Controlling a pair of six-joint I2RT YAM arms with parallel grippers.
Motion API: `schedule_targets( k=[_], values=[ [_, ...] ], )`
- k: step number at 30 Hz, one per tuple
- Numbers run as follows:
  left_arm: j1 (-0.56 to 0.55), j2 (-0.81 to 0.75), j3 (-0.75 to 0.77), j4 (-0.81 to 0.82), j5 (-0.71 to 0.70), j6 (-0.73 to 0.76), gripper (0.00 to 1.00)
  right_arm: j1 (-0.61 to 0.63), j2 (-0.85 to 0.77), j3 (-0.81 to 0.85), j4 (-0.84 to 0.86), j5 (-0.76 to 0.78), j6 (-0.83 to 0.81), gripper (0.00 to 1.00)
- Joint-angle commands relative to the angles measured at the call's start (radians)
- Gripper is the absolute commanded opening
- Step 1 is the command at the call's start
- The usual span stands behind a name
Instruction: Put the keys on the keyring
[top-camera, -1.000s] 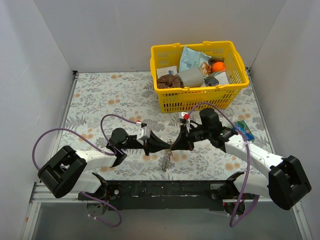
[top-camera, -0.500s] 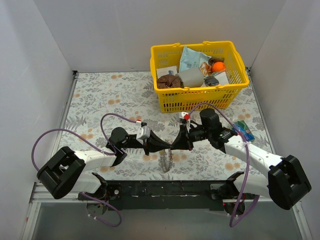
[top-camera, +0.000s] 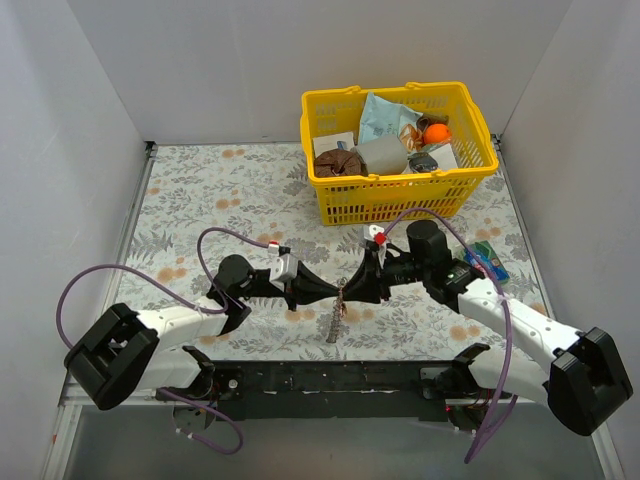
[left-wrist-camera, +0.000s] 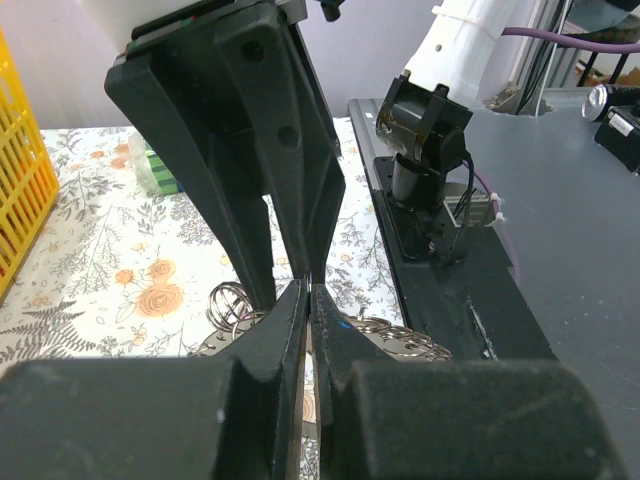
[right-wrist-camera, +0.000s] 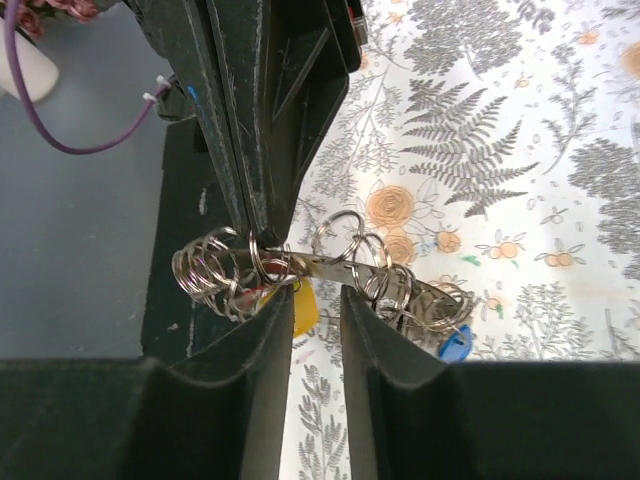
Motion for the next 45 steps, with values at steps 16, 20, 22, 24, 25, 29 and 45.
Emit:
schedule_targets(
  k=[16, 20, 22, 24, 25, 29, 45],
  values=[
    [-0.003, -0.085, 0.02, -0.026, -0.028, 0.059, 0.0, 0.0, -0.143, -0.007, 0.049, 0.041, 0.025, 0.52],
    [-0.003, -0.078, 0.025, -0.017, -0.025, 0.056, 0.0, 0.0, -0.134, -0.011, 0.092, 0.021, 0.046, 0.51],
    [-0.003, -0.072, 0.025, -0.01, -0.025, 0.053, 0.0, 0.002, -0.126, -0.013, 0.103, 0.015, 0.071, 0.5],
    [-0.003, -0.069, 0.027, -0.008, -0.025, 0.051, 0.0, 0.003, -0.109, -0.007, 0.084, 0.006, 0.065, 0.48],
    [-0.003, -0.069, 0.027, -0.005, -0.025, 0.051, 0.0, 0.005, -0.105, 0.002, 0.078, 0.002, 0.062, 0.47],
    [-0.003, -0.062, 0.028, 0.004, -0.023, 0.048, 0.0, 0.006, -0.1, 0.002, 0.078, -0.006, 0.06, 0.44],
    [-0.003, -0.028, 0.051, 0.006, -0.008, 0.04, 0.0, 0.015, -0.046, 0.019, 0.116, -0.029, 0.095, 0.1]
  ],
)
